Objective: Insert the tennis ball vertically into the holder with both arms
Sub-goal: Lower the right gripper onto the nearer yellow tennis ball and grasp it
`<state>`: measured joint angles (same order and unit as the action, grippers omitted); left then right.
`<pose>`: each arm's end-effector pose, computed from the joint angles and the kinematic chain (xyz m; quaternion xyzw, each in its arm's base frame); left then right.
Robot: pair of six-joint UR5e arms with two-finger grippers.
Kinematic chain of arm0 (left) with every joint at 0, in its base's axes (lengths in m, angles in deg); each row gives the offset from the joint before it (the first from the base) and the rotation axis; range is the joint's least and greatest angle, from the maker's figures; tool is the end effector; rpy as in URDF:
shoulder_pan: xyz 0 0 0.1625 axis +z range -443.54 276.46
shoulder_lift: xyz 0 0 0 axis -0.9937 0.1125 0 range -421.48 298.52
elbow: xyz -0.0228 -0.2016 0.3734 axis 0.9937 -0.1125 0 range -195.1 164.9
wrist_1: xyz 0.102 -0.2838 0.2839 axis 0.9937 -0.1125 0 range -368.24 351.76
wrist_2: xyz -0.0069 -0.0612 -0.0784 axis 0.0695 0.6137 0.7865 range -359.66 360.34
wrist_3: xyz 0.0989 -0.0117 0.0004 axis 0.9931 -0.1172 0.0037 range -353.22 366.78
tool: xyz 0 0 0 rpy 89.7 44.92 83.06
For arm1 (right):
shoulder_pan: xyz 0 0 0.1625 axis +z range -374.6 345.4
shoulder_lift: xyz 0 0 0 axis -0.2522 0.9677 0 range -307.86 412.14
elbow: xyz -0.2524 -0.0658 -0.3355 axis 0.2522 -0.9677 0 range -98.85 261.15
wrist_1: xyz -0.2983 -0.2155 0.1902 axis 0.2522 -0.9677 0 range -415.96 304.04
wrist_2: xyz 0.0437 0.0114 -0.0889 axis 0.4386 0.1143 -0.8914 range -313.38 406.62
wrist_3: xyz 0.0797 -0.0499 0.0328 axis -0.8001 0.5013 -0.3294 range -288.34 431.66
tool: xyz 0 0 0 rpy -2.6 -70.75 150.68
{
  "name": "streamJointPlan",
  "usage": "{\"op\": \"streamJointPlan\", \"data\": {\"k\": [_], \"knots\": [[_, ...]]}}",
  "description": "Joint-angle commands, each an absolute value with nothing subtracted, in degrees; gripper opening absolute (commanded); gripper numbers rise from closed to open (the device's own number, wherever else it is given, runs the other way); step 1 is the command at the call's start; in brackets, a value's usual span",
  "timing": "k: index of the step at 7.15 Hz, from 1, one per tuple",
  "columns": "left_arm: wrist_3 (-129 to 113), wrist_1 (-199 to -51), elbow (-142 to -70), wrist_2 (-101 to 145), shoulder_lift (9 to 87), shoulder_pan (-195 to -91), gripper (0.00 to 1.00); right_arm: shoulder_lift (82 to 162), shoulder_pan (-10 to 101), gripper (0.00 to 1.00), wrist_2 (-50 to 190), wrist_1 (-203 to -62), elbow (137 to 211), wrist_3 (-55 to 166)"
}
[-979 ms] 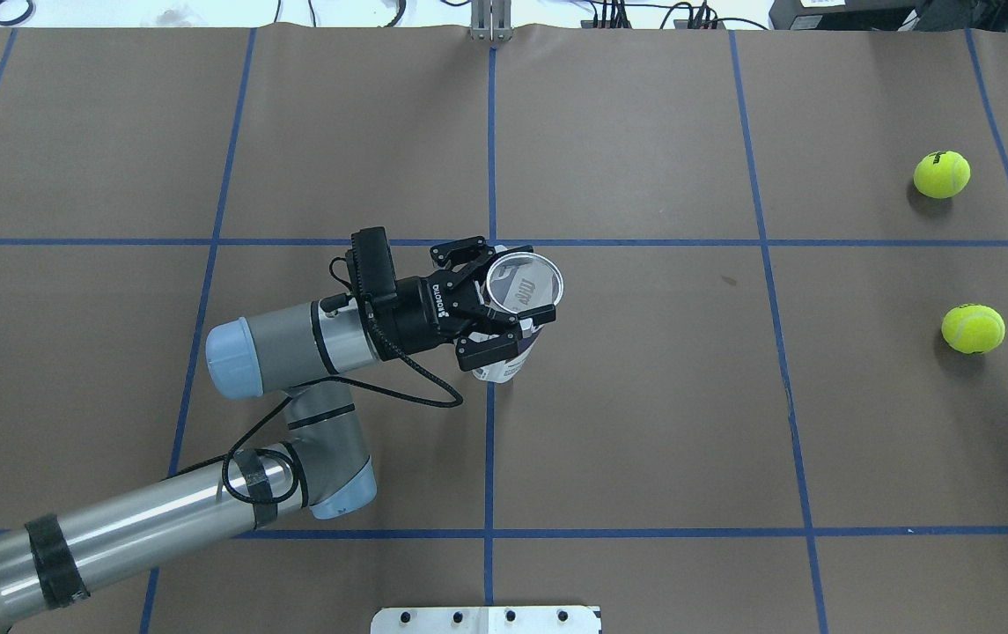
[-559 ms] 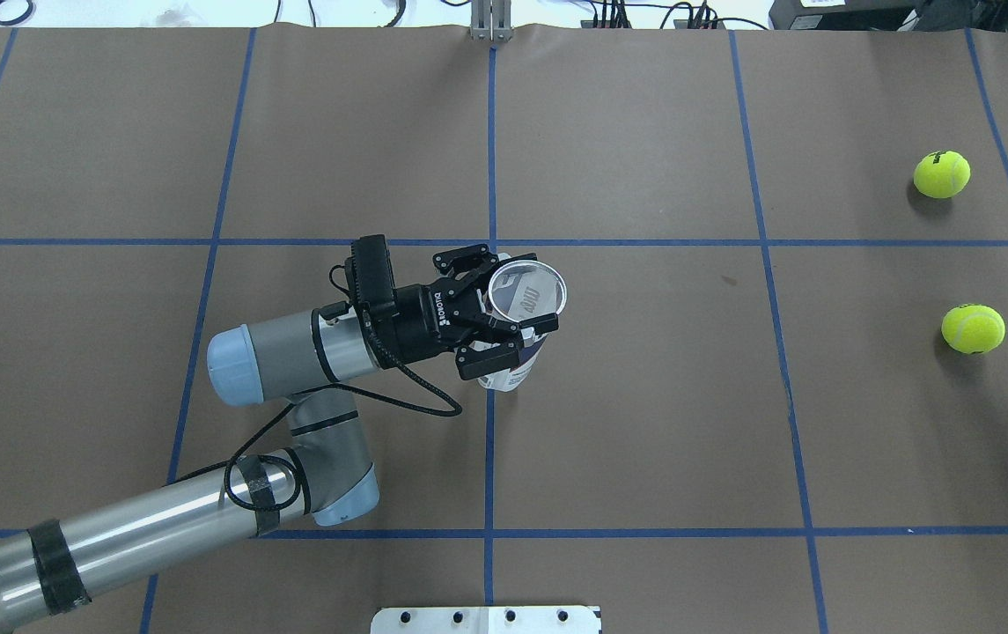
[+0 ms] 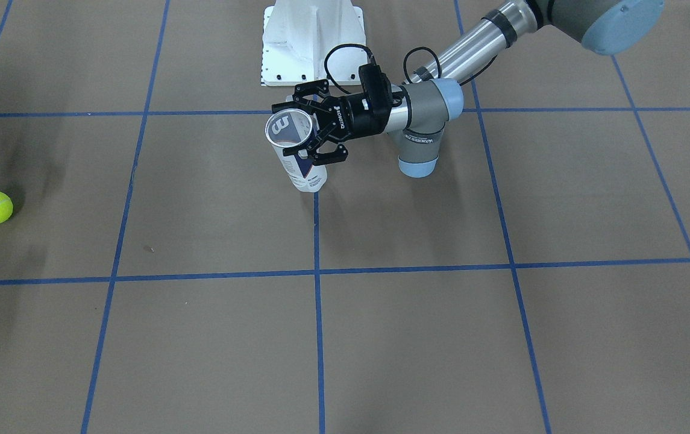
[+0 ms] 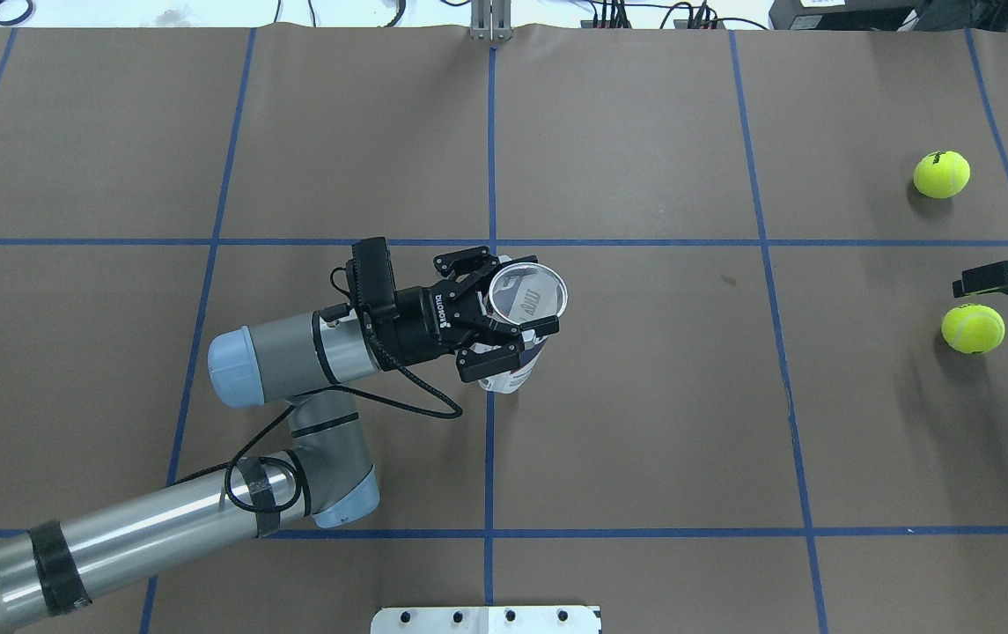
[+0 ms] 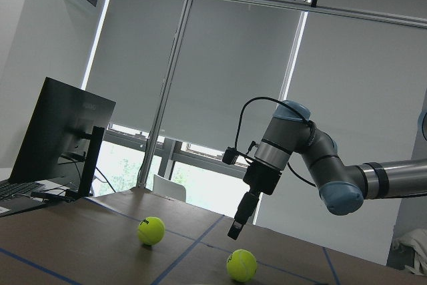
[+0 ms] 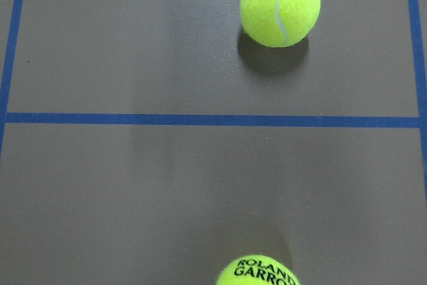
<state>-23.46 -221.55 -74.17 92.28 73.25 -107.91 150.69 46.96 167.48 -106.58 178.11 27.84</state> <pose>0.5609 -0.3968 0.2301 0.6189 0.6950 0.1261 0.3435 -0.1467 -0.4437 0.6001 0.1037 -0.3874 0.0366 0.9153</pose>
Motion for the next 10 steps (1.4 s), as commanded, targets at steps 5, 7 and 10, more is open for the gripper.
{"op": "streamJointPlan", "data": {"k": [5, 7, 10], "knots": [[-23.5, -221.6, -74.0, 92.3, 73.2, -107.8, 0.58, 154.1, 38.2, 0.85, 157.3, -105.6, 177.7, 28.3], [-23.5, -221.6, -74.0, 92.3, 73.2, -107.8, 0.58, 153.7, 38.0, 0.15, 157.0, -105.7, 178.1, 28.9], [-23.5, -221.6, -74.1, 92.3, 73.1, -107.8, 0.58, 153.0, 38.7, 0.0, 159.3, -106.4, 183.3, 28.9]]}}
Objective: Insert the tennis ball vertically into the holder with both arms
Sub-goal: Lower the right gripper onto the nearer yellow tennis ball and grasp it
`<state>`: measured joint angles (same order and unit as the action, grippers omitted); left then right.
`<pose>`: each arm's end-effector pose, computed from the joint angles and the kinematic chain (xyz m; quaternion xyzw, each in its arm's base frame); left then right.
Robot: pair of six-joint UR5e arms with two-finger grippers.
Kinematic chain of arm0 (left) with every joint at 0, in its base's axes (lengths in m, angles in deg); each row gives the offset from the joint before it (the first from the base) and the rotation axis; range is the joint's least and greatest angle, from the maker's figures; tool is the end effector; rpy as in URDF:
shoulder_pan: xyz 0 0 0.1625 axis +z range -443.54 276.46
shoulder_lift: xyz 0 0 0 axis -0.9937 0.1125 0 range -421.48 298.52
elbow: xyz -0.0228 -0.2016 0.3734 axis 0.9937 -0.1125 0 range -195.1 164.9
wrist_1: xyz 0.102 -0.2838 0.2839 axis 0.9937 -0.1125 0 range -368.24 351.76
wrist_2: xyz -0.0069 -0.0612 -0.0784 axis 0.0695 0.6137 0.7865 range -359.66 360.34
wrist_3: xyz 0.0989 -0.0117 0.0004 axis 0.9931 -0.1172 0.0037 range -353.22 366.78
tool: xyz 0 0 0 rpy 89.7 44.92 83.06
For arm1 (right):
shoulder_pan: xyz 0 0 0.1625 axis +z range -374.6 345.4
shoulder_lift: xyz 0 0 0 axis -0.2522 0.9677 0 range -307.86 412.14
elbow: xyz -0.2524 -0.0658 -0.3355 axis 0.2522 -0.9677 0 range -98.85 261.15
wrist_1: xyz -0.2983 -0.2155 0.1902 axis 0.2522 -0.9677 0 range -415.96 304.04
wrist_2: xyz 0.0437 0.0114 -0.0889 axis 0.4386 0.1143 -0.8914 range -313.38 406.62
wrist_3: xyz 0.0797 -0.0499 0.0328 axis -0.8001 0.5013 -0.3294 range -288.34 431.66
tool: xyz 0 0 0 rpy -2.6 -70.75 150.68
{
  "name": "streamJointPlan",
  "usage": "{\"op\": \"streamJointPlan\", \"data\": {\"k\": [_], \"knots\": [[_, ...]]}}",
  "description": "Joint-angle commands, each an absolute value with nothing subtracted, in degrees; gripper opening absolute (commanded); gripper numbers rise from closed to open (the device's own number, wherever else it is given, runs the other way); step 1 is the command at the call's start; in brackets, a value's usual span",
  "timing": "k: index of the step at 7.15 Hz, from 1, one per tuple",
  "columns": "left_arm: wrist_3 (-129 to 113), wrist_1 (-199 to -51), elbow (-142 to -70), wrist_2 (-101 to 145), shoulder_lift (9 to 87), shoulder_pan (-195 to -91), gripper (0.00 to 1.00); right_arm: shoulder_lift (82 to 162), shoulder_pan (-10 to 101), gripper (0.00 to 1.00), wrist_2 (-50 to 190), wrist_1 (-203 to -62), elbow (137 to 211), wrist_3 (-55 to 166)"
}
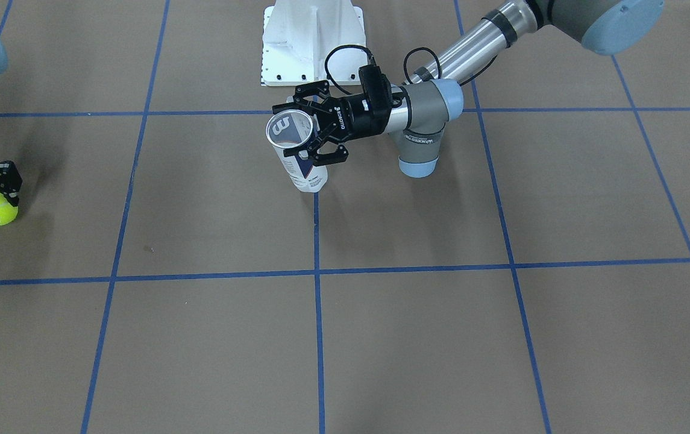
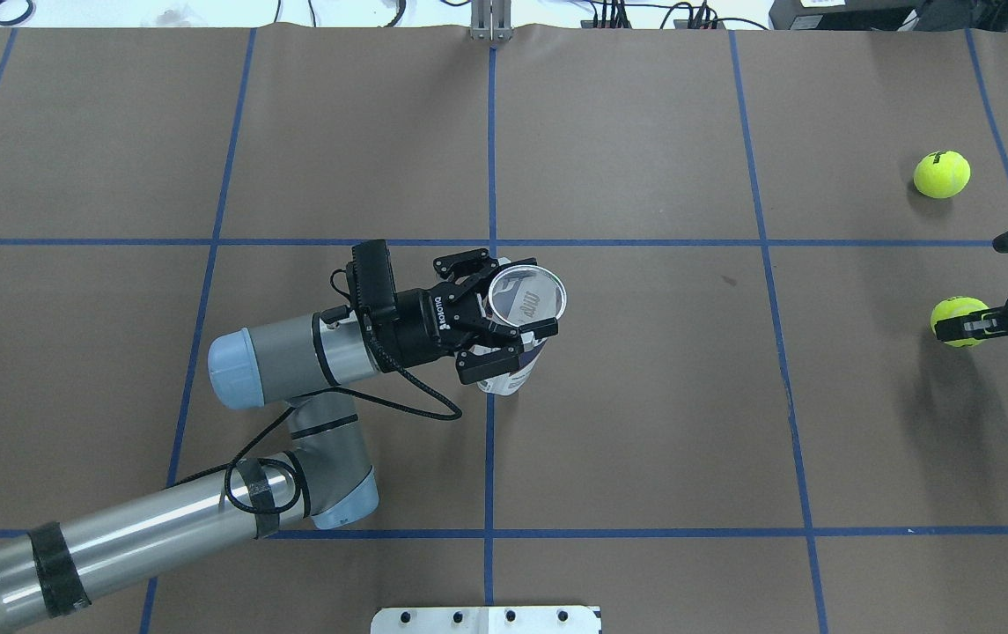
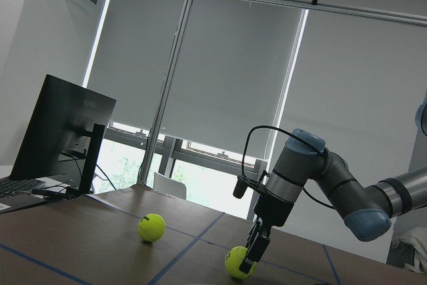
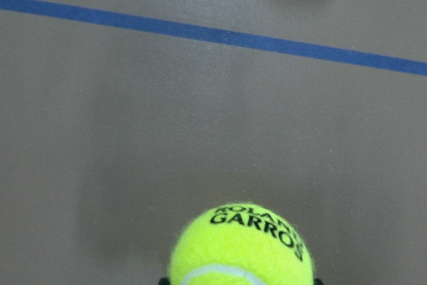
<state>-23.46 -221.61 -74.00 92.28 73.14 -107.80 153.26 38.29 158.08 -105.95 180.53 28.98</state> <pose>0.5620 -0.3959 0.2325 0.6178 0.6951 0.1270 0.3451 -0.1916 -0.4140 0.6024 0.1343 -0.3416 -0.0159 0.9301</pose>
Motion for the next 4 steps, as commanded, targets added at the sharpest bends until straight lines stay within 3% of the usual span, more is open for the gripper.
{"op": "streamJointPlan", "data": {"k": [1, 4], "knots": [[-23.5, -221.6, -74.1, 92.3, 73.1, -107.7, 0.58, 151.0, 40.7, 0.0, 163.1, -106.4, 184.8, 28.4], [-23.5, -221.8, -74.1, 92.3, 73.1, -107.6, 0.58, 139.1, 43.1, 0.0, 172.4, -106.6, 186.5, 17.1]]}}
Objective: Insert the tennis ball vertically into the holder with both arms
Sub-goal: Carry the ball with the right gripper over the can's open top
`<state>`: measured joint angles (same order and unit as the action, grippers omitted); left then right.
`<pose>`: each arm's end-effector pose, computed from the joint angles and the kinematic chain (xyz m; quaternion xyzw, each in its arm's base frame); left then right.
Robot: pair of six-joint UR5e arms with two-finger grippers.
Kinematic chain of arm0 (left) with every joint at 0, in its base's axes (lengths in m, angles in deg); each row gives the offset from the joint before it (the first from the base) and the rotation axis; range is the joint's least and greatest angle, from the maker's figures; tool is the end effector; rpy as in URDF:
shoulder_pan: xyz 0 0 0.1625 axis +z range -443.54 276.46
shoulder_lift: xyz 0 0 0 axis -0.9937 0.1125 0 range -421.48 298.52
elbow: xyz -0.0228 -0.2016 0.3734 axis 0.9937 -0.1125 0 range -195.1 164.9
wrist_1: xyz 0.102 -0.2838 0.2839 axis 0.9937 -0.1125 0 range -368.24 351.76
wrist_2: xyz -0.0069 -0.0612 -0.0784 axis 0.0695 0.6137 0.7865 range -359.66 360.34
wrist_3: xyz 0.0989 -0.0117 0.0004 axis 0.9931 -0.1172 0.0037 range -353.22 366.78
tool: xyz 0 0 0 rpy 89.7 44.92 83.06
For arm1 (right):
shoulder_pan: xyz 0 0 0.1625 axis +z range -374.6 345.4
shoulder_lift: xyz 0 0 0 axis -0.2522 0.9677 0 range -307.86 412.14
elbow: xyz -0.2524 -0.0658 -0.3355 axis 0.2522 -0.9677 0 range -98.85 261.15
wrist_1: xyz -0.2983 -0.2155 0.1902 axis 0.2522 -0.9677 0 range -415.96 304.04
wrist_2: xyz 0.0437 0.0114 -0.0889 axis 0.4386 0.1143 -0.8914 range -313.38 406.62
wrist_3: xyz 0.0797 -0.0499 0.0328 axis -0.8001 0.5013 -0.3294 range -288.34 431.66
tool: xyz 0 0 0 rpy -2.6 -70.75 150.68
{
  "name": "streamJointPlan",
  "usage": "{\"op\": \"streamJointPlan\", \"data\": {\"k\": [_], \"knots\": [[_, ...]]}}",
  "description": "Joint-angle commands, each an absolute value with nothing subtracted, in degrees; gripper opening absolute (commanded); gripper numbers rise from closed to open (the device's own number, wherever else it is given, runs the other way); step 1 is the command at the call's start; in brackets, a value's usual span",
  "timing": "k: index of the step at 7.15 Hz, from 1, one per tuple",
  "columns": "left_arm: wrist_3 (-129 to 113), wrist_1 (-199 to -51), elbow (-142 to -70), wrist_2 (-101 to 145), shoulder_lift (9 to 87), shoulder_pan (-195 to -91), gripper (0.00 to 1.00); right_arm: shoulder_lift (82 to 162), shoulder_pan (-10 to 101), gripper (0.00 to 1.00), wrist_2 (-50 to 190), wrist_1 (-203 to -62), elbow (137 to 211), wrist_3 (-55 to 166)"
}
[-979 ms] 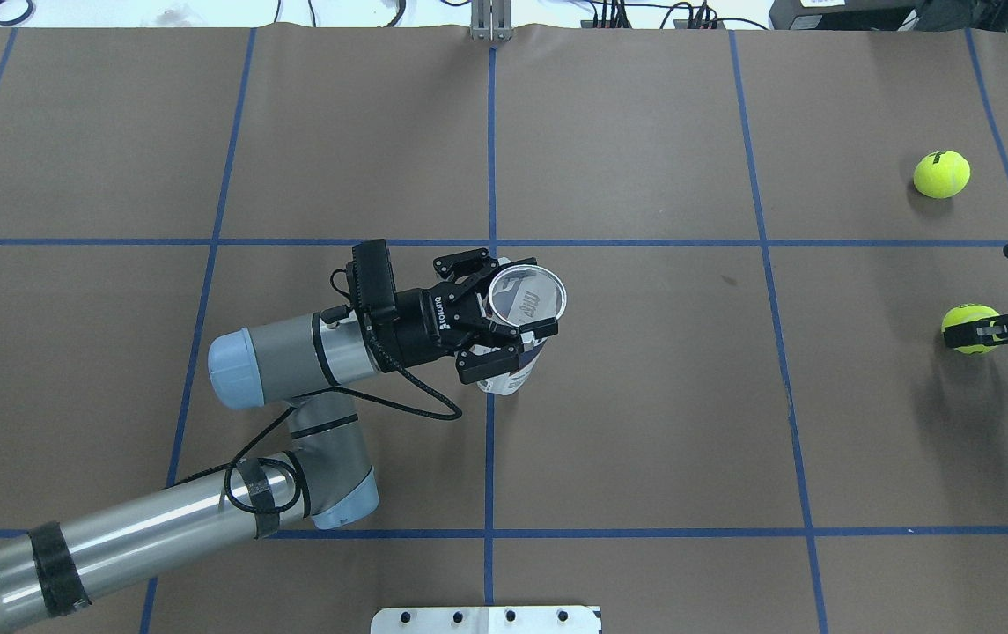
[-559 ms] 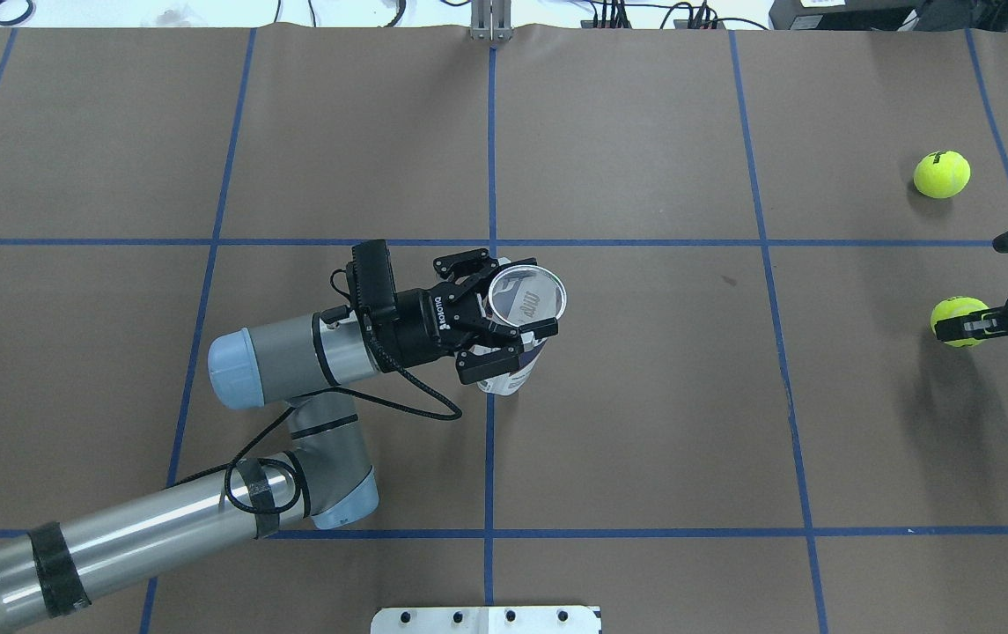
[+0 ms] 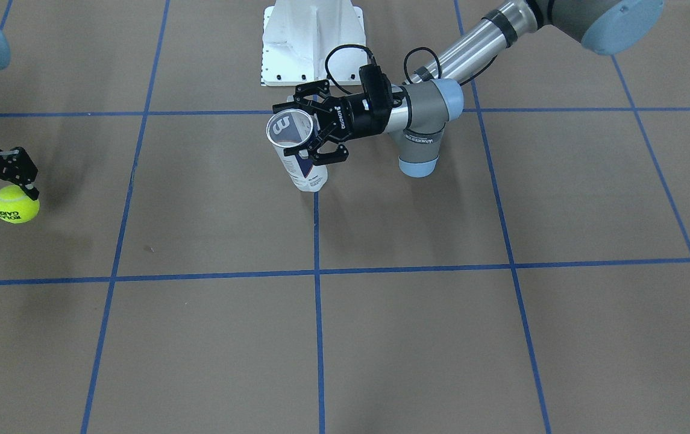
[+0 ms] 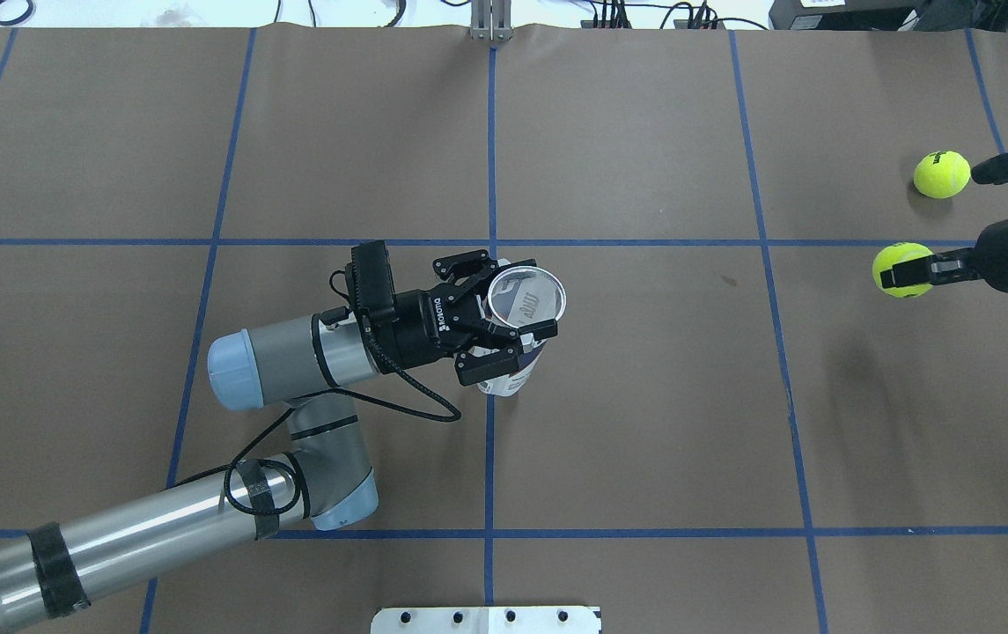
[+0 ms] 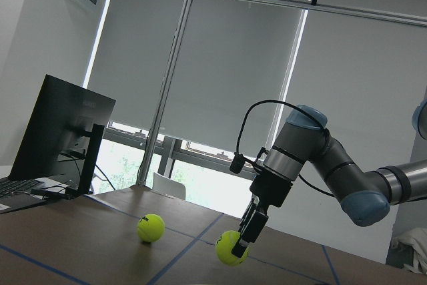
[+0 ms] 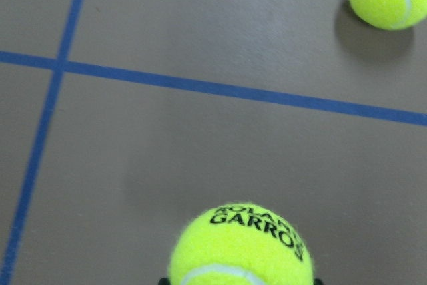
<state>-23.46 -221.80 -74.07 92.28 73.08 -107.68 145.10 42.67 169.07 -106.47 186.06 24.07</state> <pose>0.5621 -0.3944 0.2328 0.6175 0.6962 0.1269 0.3434 -0.1975 -0.4551 0.4801 0.1561 -0.4612 -0.0084 0.8734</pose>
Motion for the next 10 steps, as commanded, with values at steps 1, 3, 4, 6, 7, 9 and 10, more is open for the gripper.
{"op": "streamJointPlan", "data": {"k": [1, 3, 4, 6, 7, 9, 10], "knots": [[-23.5, -221.8, -74.1, 92.3, 73.1, -107.4, 0.58, 133.0, 43.1, 0.0, 174.0, -109.0, 186.9, 11.5], [-23.5, -221.8, -74.1, 92.2, 73.1, -107.4, 0.58, 122.1, 42.2, 0.0, 176.7, -122.7, 192.2, 2.4], [-23.5, -221.8, -74.0, 92.2, 73.1, -107.4, 0.58, 117.6, 40.3, 0.0, 176.7, -129.7, 194.4, -0.3], [-23.4, -221.7, -73.8, 92.2, 73.1, -107.1, 0.58, 111.7, 37.1, 0.0, 176.1, -137.1, 196.7, -6.5], [-23.4, -221.7, -73.8, 92.3, 73.1, -107.0, 0.58, 109.2, 35.4, 0.0, 175.8, -139.2, 196.8, -9.4], [-23.4, -221.8, -73.8, 92.2, 73.1, -106.8, 0.58, 105.7, 28.5, 0.0, 168.3, -144.8, 197.4, -11.2], [-23.4, -221.8, -73.8, 92.2, 73.1, -106.7, 0.58, 104.3, 26.0, 0.0, 165.4, -147.1, 197.4, -11.3]]}}
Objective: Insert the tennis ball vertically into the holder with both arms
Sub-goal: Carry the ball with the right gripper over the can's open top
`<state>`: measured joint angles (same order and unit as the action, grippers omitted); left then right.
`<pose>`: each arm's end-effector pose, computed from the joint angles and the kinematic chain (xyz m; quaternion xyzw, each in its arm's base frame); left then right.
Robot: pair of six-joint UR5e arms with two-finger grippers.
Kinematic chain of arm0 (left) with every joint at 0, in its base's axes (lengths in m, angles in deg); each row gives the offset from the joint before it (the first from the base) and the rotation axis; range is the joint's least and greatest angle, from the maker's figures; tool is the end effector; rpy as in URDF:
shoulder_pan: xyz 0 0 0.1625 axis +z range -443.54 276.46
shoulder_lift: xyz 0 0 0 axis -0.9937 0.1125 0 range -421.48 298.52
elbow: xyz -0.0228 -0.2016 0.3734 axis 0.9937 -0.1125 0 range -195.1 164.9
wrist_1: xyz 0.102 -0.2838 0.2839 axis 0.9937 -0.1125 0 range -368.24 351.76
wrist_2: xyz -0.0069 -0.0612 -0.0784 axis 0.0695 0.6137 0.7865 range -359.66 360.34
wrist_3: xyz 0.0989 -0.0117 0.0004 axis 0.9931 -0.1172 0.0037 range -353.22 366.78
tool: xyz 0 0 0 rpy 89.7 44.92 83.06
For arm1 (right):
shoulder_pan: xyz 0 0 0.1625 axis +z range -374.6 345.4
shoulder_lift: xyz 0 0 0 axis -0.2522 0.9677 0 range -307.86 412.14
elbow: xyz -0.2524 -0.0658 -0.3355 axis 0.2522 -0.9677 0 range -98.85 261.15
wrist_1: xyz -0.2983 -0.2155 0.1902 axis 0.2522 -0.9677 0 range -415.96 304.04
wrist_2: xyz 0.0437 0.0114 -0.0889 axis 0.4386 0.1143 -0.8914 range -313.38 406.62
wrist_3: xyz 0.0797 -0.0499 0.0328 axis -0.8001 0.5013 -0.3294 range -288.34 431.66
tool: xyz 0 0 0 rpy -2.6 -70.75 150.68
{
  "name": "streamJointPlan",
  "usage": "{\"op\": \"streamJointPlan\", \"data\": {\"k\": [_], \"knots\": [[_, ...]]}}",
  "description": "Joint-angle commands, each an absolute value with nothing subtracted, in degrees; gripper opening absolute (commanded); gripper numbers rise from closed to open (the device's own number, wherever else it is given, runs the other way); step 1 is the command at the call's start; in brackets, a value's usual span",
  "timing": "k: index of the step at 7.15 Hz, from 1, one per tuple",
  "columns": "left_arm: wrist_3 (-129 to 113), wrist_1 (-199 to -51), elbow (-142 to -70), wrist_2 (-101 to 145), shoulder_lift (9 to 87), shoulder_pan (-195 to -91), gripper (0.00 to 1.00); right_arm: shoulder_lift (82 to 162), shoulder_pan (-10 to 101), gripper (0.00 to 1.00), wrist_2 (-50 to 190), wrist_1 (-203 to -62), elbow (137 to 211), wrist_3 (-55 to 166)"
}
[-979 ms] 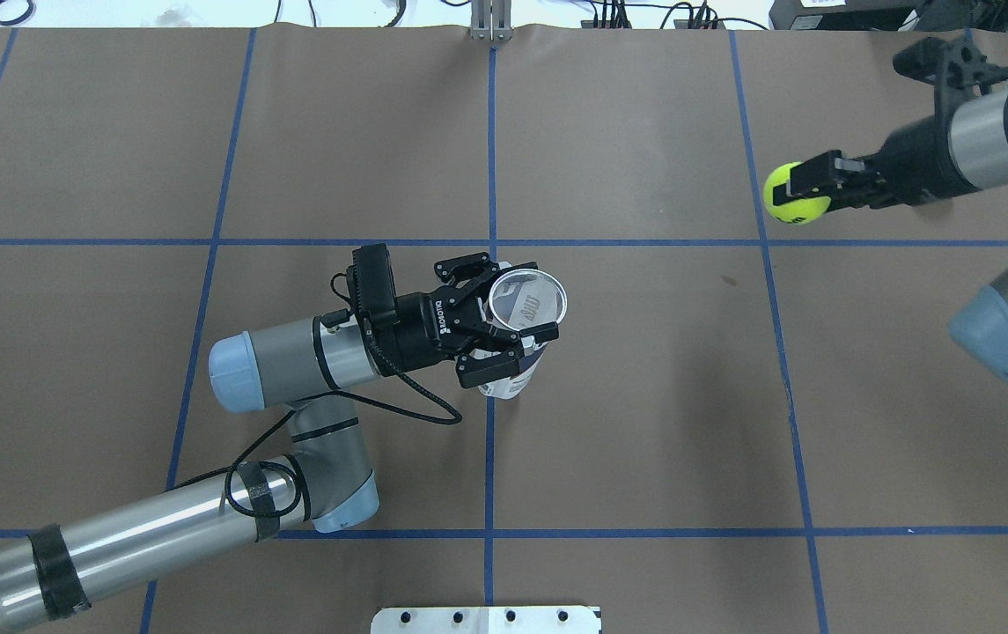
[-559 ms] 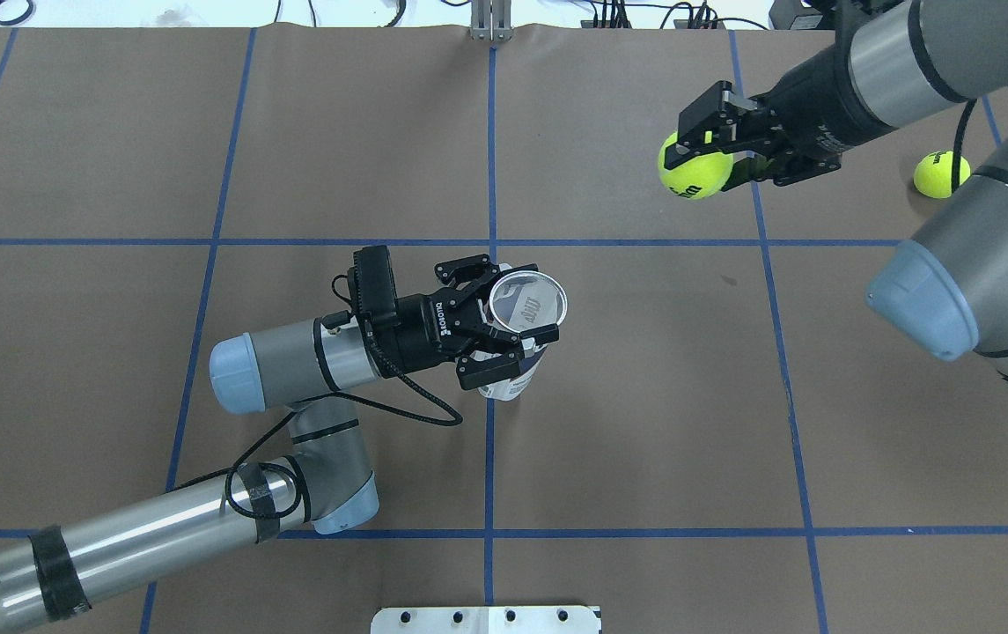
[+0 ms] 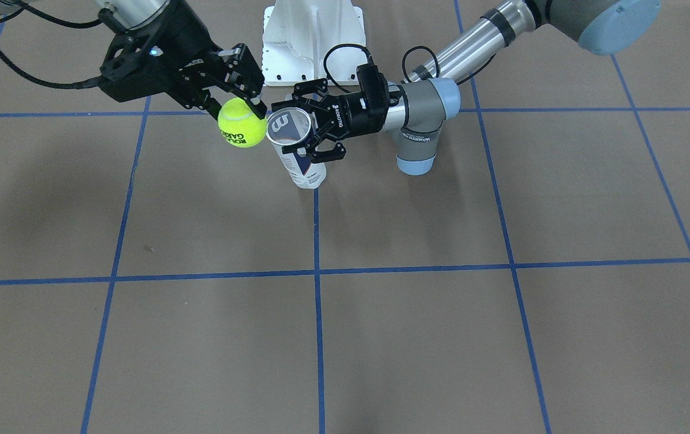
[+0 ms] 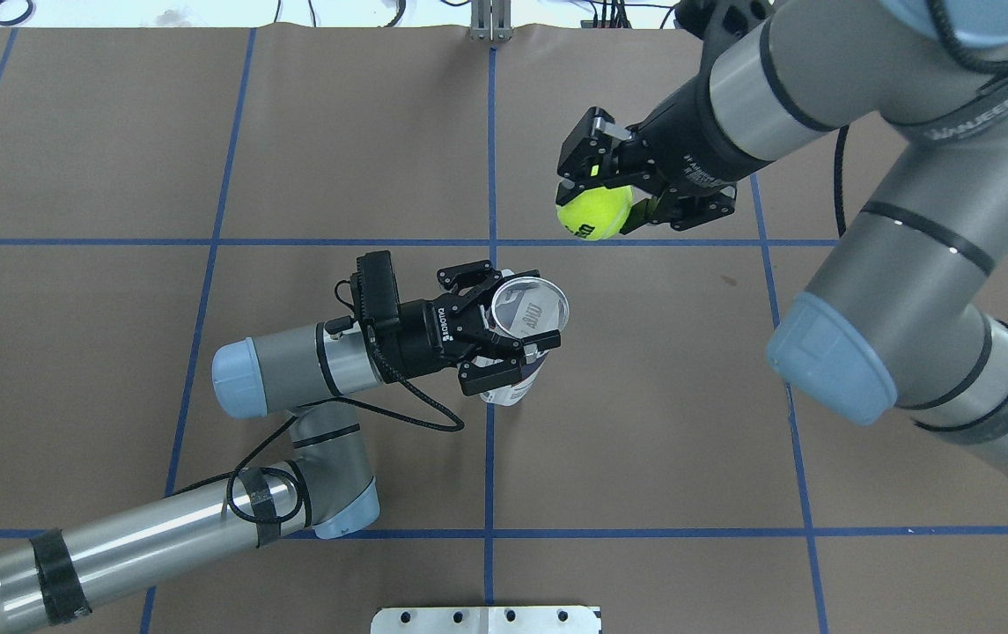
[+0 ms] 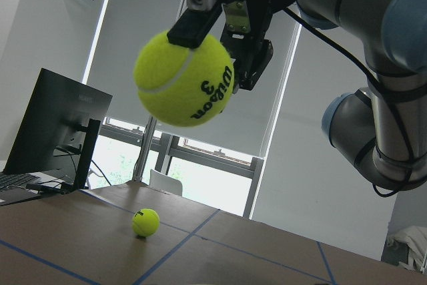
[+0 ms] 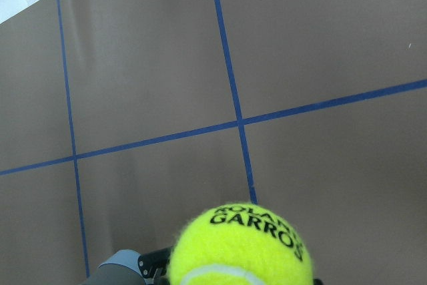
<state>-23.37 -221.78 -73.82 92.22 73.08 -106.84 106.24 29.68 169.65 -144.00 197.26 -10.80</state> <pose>0.5687 -0.3866 0.2344 0.6125 0.6995 0.1298 0.3446 -0.3400 -0.4421 0.1075 0.0050 -0.5622 0.1133 0.8192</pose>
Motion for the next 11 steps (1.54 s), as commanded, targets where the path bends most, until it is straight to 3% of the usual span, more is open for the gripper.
{"op": "streamJointPlan", "data": {"k": [1, 4, 7, 8, 9, 11], "knots": [[-23.4, -221.8, -74.0, 92.2, 73.2, -106.6, 0.58, 103.5, 25.0, 0.0, 165.0, -148.8, 197.5, -11.5], [-23.4, -221.8, -73.9, 92.2, 73.2, -106.6, 0.58, 103.0, 22.0, 0.0, 162.4, -148.9, 197.5, -11.5], [-23.4, -221.8, -73.9, 92.2, 73.3, -106.6, 0.58, 103.5, 20.7, 0.15, 161.4, -152.5, 200.1, -11.5], [-23.4, -221.8, -73.9, 92.2, 73.3, -106.6, 0.58, 103.6, 20.6, 0.4, 160.4, -152.6, 200.1, -11.5], [-23.4, -221.8, -73.9, 92.2, 73.3, -106.6, 0.58, 103.6, 19.9, 0.99, 158.3, -152.6, 200.1, -11.5], [-23.4, -221.8, -73.9, 92.2, 73.3, -106.6, 0.58, 103.6, 19.1, 1.0, 156.9, -152.6, 200.1, -11.4]]}}
